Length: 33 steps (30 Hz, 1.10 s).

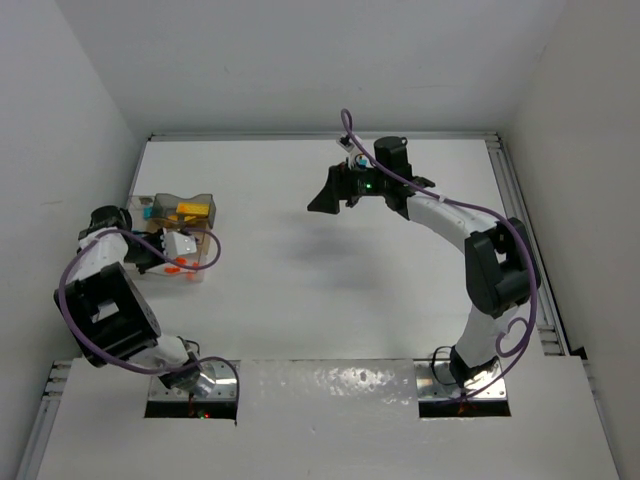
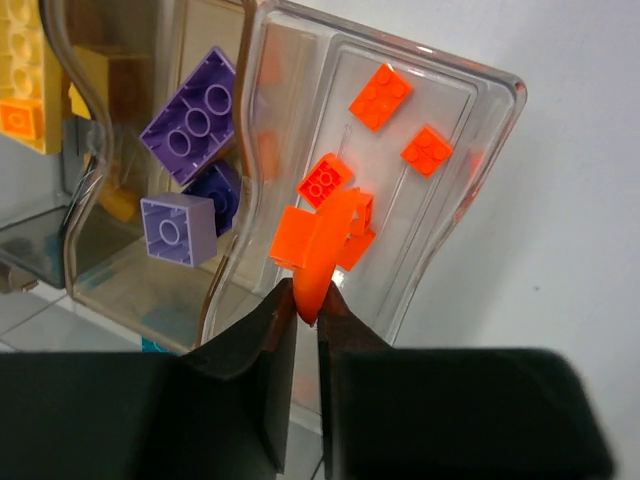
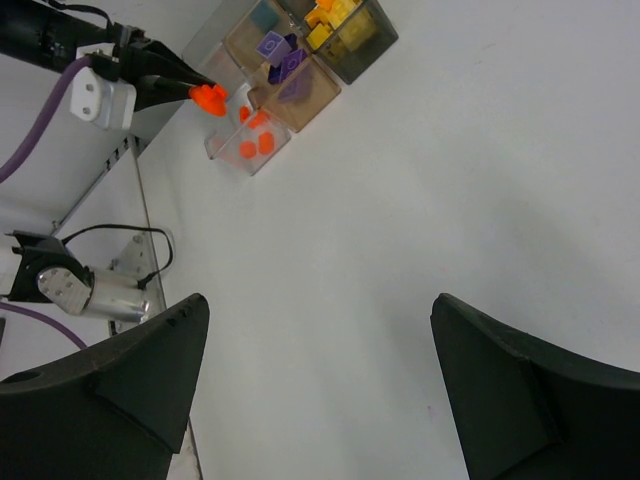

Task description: Sort the legos into containers by color

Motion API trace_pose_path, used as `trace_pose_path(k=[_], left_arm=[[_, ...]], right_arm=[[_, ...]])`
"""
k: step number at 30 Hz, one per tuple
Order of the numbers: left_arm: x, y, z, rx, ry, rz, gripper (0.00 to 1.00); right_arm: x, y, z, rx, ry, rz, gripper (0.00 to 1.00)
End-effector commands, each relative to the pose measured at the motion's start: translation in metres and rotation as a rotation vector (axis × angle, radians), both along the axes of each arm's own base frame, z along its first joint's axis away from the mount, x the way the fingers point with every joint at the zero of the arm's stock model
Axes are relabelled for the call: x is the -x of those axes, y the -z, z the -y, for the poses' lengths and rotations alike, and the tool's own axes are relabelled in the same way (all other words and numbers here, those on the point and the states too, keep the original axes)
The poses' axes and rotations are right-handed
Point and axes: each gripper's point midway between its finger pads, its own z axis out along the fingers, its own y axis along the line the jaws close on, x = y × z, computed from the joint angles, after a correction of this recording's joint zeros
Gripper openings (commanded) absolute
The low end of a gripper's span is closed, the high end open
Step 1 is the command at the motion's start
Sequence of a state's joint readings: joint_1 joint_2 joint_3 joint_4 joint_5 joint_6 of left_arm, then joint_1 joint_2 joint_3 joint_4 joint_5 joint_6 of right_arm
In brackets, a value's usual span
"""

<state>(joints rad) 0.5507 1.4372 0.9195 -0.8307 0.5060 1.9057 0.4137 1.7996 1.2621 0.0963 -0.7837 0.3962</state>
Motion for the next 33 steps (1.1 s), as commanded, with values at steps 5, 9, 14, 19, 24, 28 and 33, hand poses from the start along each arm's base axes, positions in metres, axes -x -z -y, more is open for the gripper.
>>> trace_pose_path(k=[5,9,14,19,24,28,33], left_arm=[[-0.011,0.0,-0.006,-0.037,0.072,0.039,0.63],[-0.013,-0.006,-0.005,-0.026,0.065,0.05,0.69],[-0.053,-0.056,-0.005,0.096,-0.078,0.201,0.7],[-0.112,-0.144,-0.009,0.428,-0.42,0.442,0.7],[-0.113,-0.175,0.009,0.63,-0.507,0.498,0.7],[-0.107,-0.169,0.026,0.7,-0.529,0.424,0.7],[-0.099,-0.156,0.043,0.694,-0.495,0.395,0.7]], right_arm=[[-0.008,-0.02,0.003,0.0,0.029,0.073,0.9],[-0.015,-0.017,0.008,0.035,0.072,0.073,0.9],[-0.063,-0.012,0.038,0.161,0.32,0.046,0.33],[-0.131,0.026,0.103,0.472,0.742,-0.044,0.76],[-0.174,0.053,0.149,0.673,1.012,0.014,0.94],[-0.189,0.078,0.14,0.667,1.014,-0.021,0.93],[-0.202,0.097,0.12,0.57,0.996,-0.043,0.92]])
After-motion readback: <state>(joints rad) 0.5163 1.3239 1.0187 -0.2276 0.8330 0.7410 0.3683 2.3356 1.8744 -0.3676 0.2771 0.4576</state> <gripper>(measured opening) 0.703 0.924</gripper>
